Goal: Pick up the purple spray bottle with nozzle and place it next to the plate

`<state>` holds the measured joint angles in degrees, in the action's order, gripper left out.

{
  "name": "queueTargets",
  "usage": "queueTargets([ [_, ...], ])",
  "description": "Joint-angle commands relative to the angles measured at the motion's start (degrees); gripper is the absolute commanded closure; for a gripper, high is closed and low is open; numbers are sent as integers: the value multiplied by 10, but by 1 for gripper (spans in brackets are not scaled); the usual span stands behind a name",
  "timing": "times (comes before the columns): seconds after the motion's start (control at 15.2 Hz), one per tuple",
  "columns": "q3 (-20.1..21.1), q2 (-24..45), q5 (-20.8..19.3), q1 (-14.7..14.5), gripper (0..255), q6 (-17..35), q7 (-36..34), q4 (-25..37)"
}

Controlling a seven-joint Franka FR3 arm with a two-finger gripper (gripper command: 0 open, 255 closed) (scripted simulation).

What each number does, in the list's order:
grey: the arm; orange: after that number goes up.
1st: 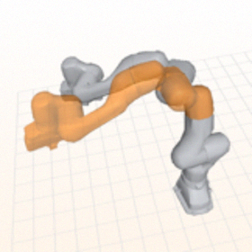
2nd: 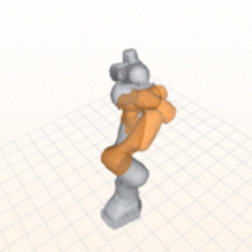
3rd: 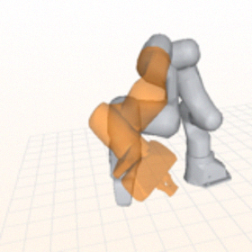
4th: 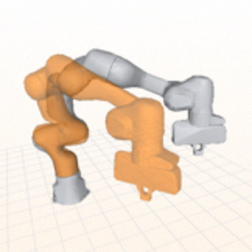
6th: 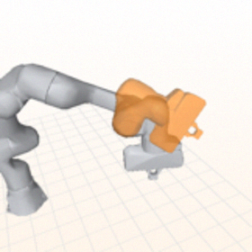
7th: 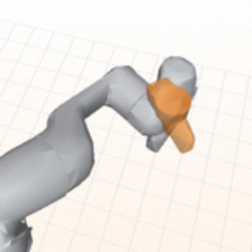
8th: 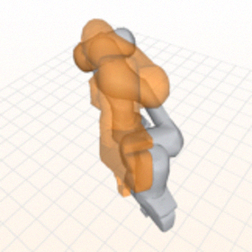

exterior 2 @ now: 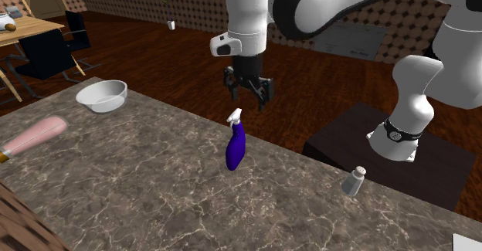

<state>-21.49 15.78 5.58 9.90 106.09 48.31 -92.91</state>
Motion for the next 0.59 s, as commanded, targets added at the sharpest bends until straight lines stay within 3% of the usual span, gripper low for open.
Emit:
queueTargets([
  [0.0, -1, 52, 21, 20, 0, -16, 25, 62],
  [0.53, 3, 68, 28, 22, 0, 36, 31, 23],
])
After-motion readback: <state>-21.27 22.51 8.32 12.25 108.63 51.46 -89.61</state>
